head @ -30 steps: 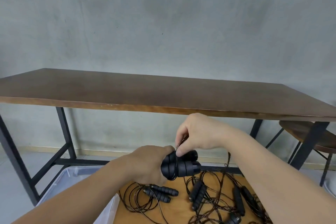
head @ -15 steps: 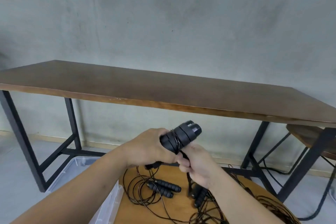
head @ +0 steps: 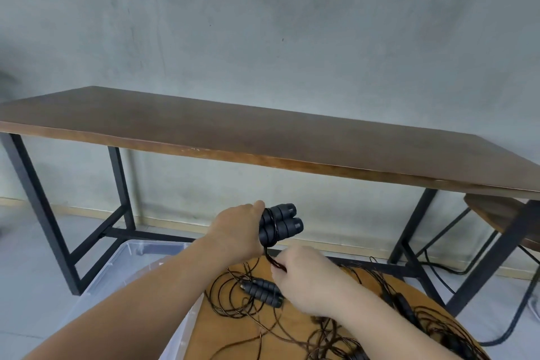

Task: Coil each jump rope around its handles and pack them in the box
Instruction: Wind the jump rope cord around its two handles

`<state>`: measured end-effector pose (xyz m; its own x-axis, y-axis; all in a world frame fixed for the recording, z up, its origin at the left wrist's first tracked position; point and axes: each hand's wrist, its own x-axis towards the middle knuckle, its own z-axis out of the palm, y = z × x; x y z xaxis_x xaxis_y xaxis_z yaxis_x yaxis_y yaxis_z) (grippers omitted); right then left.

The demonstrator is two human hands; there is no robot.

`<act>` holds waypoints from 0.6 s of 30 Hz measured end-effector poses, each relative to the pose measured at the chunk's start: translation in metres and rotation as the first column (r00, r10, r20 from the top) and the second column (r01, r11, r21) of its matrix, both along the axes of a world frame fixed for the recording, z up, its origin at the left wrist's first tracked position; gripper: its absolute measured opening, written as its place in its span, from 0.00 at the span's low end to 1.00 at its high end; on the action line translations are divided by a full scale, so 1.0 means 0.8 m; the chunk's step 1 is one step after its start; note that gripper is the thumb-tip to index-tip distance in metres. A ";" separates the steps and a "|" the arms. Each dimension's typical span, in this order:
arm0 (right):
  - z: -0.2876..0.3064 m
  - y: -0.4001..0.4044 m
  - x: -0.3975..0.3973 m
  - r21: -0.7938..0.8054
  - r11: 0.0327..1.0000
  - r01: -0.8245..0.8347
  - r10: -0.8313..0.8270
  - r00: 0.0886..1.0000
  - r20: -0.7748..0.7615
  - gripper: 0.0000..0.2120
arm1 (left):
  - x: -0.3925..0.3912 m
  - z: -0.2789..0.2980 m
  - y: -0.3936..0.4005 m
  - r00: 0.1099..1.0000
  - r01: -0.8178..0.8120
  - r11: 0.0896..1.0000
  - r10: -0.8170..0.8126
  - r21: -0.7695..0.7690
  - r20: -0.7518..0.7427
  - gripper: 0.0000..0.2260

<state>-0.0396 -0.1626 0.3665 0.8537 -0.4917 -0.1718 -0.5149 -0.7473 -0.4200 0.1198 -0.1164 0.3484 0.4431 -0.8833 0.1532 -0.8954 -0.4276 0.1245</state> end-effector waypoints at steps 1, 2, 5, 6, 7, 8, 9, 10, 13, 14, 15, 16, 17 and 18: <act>0.011 -0.002 -0.001 -0.057 0.998 -0.014 0.014 1.000 0.000 0.13 | 0.001 -0.003 0.002 0.998 0.014 1.000 -0.014 0.012 0.057 0.16; 0.023 -0.006 0.000 -0.103 0.995 -0.020 0.022 1.000 0.011 0.13 | 0.002 -0.006 0.004 0.994 0.032 0.999 -0.034 0.028 0.103 0.17; 0.056 -0.028 0.005 -0.142 0.990 -0.013 0.020 0.999 0.050 0.09 | 0.000 -0.015 0.012 0.983 0.104 0.994 -0.108 0.032 0.149 0.20; 0.065 -0.037 0.007 -0.129 0.991 -0.019 0.027 0.998 0.063 0.07 | -0.002 -0.016 0.013 0.978 0.130 0.991 -0.132 0.020 0.161 0.21; 0.072 -0.046 0.011 -0.111 0.993 -0.031 0.040 0.996 0.075 0.05 | -0.004 -0.015 0.014 0.974 0.153 0.988 -0.152 0.007 0.171 0.22; 0.077 -0.053 0.014 -0.094 0.994 -0.047 0.055 0.995 0.081 0.04 | -0.008 -0.013 0.015 0.971 0.170 0.985 -0.168 0.001 0.168 0.21; 0.081 -0.059 0.018 -0.080 0.995 -0.065 0.071 0.994 0.082 0.04 | -0.012 -0.010 0.015 0.970 0.186 0.983 -0.184 0.001 0.160 0.21; 0.083 -0.064 0.022 -0.068 0.994 -0.086 0.091 0.993 0.080 0.04 | -0.016 -0.007 0.015 0.968 0.203 0.979 -0.202 0.010 0.151 0.21; 0.086 -0.074 0.034 -0.041 0.986 -0.163 0.165 0.984 0.064 0.06 | -0.026 0.003 0.020 0.970 0.225 0.974 -0.228 0.040 0.082 0.19; 0.086 -0.077 0.036 -0.031 0.983 -0.179 0.180 0.981 0.065 0.06 | -0.029 0.006 0.023 0.973 0.225 0.973 -0.227 0.044 0.038 0.17; 0.085 -0.080 0.039 -0.010 0.982 -0.189 0.189 0.979 0.072 0.07 | -0.031 0.008 0.026 0.973 0.230 0.972 -0.230 0.052 -0.015 0.15; 0.084 -0.084 0.039 0.026 0.981 -0.191 0.188 0.979 0.085 0.07 | -0.032 0.011 0.028 0.968 0.243 0.969 -0.239 0.052 -0.075 0.16; 0.082 -0.089 0.039 0.082 0.979 -0.185 0.176 0.979 0.105 0.07 | -0.033 0.012 0.030 0.959 0.259 0.965 -0.251 0.044 -0.135 0.16; 0.078 -0.094 0.038 0.159 0.972 -0.172 0.152 0.980 0.131 0.07 | -0.033 0.013 0.032 0.946 0.273 0.962 -0.263 0.027 -0.187 0.17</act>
<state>-0.0089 -0.2377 0.4288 0.9387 -0.3175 -0.1344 -0.3324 -0.7299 -0.5972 0.0933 -0.0910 0.3591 0.2048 -0.9778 0.0434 -0.9425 -0.1850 0.2784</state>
